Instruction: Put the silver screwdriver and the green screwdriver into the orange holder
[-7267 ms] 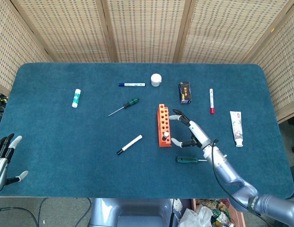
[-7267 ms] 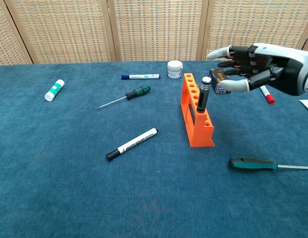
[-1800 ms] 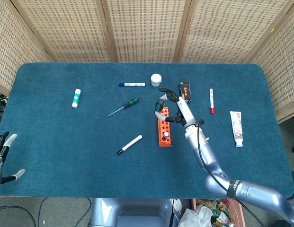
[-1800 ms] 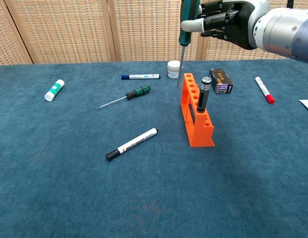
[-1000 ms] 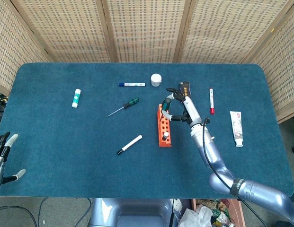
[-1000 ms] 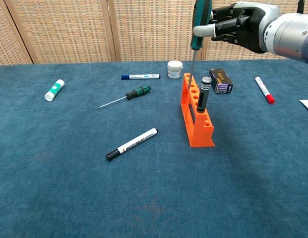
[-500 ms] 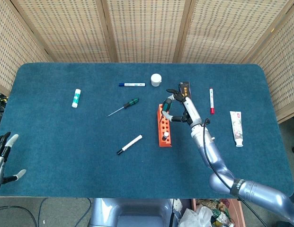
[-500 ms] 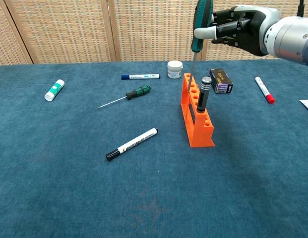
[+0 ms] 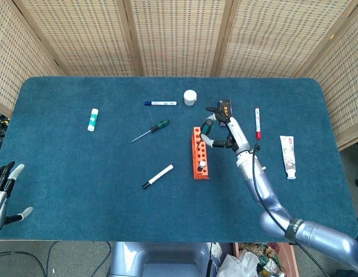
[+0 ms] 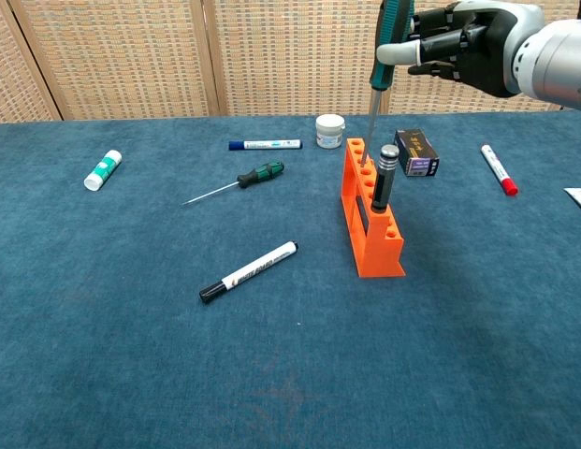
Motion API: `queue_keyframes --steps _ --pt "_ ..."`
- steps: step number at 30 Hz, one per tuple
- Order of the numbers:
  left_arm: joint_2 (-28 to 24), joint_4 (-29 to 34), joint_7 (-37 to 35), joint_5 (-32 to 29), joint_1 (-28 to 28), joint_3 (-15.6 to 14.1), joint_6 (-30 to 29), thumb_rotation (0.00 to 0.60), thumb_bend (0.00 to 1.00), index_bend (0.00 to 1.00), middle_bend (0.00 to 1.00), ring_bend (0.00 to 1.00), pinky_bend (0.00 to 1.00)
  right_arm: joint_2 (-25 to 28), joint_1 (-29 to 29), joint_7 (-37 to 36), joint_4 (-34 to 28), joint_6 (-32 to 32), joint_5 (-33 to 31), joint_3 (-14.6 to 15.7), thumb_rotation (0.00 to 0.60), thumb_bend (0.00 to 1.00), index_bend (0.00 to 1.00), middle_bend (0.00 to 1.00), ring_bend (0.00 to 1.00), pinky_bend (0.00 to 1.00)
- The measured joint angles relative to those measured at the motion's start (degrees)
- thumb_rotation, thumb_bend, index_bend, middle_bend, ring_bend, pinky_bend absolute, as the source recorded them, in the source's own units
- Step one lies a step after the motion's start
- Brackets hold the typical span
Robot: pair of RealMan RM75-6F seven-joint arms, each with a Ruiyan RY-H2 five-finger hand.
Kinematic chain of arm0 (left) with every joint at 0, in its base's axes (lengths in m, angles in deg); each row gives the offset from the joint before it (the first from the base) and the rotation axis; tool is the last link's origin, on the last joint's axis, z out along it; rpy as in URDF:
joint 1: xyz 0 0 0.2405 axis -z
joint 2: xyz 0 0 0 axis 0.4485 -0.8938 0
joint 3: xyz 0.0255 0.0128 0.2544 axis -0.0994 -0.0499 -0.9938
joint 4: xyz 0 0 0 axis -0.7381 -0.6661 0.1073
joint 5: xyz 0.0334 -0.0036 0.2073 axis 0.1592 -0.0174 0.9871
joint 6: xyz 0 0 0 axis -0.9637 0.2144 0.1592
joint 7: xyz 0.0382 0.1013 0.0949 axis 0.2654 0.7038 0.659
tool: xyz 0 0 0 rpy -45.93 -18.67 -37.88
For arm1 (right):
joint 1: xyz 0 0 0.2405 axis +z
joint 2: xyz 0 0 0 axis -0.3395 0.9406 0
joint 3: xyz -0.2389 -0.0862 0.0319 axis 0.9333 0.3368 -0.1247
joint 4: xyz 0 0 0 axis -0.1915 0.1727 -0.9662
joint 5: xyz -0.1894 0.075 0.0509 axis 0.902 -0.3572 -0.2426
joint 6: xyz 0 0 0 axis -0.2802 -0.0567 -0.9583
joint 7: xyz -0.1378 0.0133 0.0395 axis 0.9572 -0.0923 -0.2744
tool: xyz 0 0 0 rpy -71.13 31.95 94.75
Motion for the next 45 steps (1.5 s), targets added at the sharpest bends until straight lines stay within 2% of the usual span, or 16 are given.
queue_keyframes --steps 34,45 --pt "0.4 -0.1 0.7 -0.1 0.1 -0.1 0.2 0.6 0.0 0.0 0.0 0.0 0.0 -0.7 -0.4 -2.6 3.3 -1.7 1.6 1.3 0.6 0.43 0.7 0.14 0.0 0.01" --pt "0.4 -0.1 0.7 -0.3 0.2 -0.1 0.4 0.6 0.0 0.0 0.0 0.0 0.0 -2.2 -0.1 -2.2 5.8 -2.2 2.9 2.9 0.6 0.43 0.7 0.14 0.0 0.01"
